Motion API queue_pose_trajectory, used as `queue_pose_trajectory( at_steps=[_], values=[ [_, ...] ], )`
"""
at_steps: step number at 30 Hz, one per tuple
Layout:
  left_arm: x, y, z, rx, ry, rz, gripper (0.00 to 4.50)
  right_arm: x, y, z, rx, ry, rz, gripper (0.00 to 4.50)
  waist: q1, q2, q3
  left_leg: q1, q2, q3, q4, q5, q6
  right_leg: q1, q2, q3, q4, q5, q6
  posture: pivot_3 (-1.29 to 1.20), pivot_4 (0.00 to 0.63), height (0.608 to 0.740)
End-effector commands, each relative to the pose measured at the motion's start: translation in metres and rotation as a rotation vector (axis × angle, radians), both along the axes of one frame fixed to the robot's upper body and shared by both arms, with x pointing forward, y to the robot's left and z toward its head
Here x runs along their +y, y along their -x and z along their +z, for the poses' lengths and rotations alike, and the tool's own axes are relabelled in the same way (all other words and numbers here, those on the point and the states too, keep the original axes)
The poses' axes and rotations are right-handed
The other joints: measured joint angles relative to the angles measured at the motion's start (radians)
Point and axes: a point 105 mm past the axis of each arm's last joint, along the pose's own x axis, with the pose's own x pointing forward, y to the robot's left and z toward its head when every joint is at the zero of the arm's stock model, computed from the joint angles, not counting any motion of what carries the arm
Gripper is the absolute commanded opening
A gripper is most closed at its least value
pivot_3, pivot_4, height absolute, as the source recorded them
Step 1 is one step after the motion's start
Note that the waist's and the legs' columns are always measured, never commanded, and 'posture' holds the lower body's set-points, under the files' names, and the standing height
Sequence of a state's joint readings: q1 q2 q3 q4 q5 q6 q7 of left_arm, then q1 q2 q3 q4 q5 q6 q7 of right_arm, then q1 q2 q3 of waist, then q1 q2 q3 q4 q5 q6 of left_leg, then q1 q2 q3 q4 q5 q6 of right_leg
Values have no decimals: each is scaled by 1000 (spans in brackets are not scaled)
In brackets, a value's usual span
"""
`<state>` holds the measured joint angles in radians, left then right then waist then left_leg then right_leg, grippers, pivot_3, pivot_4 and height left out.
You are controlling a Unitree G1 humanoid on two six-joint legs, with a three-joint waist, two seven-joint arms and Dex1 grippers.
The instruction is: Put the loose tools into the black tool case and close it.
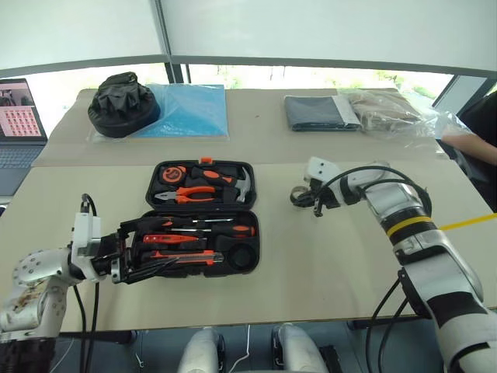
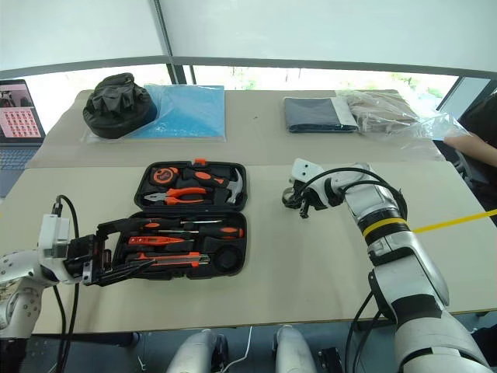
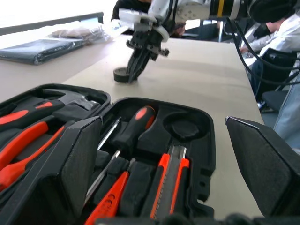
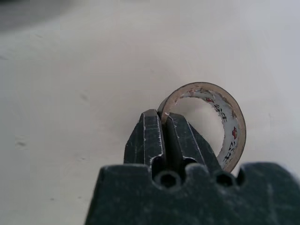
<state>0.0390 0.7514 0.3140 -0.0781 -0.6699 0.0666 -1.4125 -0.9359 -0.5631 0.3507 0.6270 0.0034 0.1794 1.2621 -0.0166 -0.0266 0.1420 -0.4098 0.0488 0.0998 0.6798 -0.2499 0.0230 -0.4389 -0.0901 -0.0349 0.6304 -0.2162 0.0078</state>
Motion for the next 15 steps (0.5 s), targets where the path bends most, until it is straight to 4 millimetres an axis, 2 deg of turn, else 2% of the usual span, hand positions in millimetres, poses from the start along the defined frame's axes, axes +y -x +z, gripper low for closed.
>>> queue_pose_trajectory(
  at_steps=[1, 4, 7, 11, 15],
  values=[
    [5, 8, 11, -29, -34, -25, 4500, 49, 54, 41, 19, -132, 371, 16, -2, 0, 0, 0, 1, -1, 0, 0, 0, 0, 0, 0, 0, 0, 0, 0, 150, 740],
    [9, 9, 11, -33, -61, -28, 4500, 82, 101, 41, 95, -173, 562, 16, 1, 0, 0, 0, 2, -2, 0, 0, 0, 0, 0, -2, 0, 0, -1, 0, 150, 740],
    [10, 15, 7, -28, -96, -39, 4500, 101, 122, 29, 130, -178, 617, 16, 2, 0, 0, 1, 1, -3, 0, 0, 0, 1, -1, -3, 1, 0, -1, 0, 150, 740],
    [11, 23, 1, 3, -118, -39, 4500, 109, 127, 4, 132, -100, 607, 16, 7, 0, 0, 1, 0, -2, 1, 0, -1, 1, -2, -3, 0, 0, -1, 0, 150, 740],
    [11, 27, 0, 9, -121, -39, 4500, 111, 120, -2, 119, -72, 550, 16, 7, 0, 0, 1, 0, -2, 2, 1, -2, 1, -1, -3, 1, 0, -1, 0, 150, 740]
  ],
)
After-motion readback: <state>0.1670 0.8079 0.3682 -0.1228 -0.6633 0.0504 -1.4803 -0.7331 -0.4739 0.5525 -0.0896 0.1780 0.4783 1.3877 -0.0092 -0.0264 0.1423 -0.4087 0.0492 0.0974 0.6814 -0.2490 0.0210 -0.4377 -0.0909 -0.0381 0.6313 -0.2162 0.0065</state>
